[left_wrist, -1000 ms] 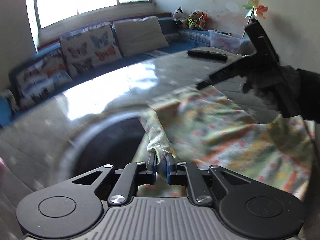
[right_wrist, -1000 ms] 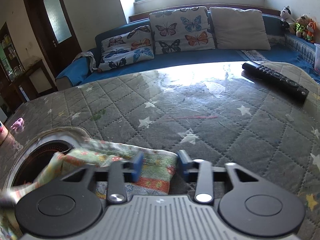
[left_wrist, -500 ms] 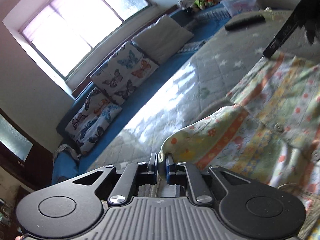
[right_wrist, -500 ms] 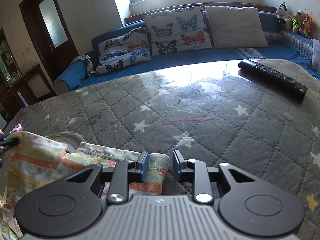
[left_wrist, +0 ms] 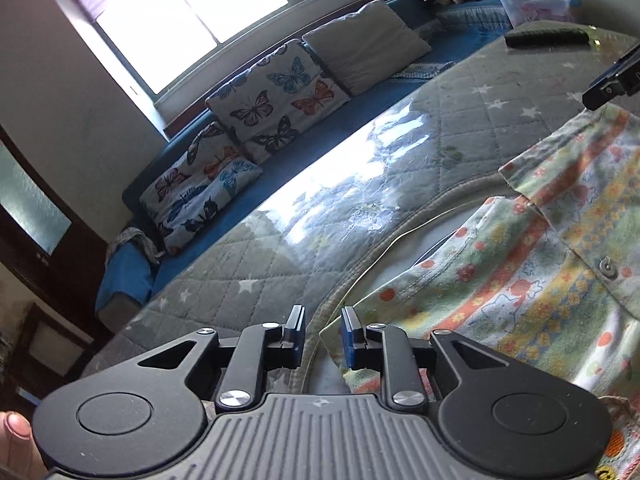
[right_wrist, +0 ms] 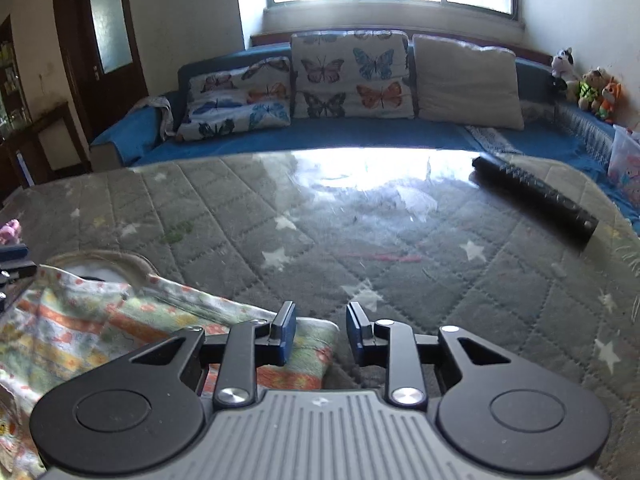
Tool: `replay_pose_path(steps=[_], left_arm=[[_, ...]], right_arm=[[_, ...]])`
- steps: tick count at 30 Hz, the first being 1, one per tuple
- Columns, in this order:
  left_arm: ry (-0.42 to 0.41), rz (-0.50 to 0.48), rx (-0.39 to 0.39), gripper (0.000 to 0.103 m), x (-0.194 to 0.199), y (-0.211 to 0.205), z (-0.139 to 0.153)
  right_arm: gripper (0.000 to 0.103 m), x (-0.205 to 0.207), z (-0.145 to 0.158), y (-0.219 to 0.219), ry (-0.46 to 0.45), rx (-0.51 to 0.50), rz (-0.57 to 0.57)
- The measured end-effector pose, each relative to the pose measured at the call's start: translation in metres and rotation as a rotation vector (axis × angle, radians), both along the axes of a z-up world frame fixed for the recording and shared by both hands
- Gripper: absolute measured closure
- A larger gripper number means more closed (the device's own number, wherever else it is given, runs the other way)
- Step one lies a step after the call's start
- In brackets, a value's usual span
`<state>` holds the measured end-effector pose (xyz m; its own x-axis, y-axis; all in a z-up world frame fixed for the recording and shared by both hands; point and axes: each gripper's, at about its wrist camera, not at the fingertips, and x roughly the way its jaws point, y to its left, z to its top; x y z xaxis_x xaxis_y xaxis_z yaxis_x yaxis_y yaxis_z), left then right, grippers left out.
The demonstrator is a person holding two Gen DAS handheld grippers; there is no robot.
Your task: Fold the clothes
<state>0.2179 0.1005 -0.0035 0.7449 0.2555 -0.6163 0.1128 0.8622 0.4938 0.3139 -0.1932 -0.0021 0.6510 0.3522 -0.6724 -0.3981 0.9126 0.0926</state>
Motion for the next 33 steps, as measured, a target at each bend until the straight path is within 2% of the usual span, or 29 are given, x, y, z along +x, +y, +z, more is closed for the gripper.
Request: replay_pose_path(steps=[4, 8, 12, 21, 24, 28, 33], left_arm=[[0.024, 0.029, -0.061, 0.081, 0.001, 0.008, 0.0], [0.033, 0.038, -0.064, 0.081, 0.004, 0.009, -0.01], [0.015, 0.039, -0.07, 0.082, 0.008, 0.008, -0.013], [-0.013, 0.069, -0.09, 0.083, 0.023, 0.003, -0.013], [-0.018, 0.076, -0.115, 0.081, 0.022, 0.005, -0.008], [-0.027, 0.083, -0.134, 0.08, 0.009, 0.011, 0.005], [-0.009, 0.095, -0.167, 0.08, -0.02, 0.013, 0.012]], right_arm=[[0.073, -0.013, 0.005, 0.014, 0.016, 0.041, 0.085], [0.073, -0.026, 0.0, 0.042, 0.046, 0.058, 0.191], [0.074, -0.031, -0.009, 0.069, 0.049, 0.03, 0.255], [0.074, -0.037, -0.015, 0.104, -0.035, -0.079, 0.287], [0.074, -0.035, -0.014, 0.107, -0.037, -0.079, 0.273], [0.072, -0.042, -0.008, 0.104, -0.007, -0.021, 0.303], [0.072, -0.054, -0.009, 0.107, 0.01, -0.034, 0.335]])
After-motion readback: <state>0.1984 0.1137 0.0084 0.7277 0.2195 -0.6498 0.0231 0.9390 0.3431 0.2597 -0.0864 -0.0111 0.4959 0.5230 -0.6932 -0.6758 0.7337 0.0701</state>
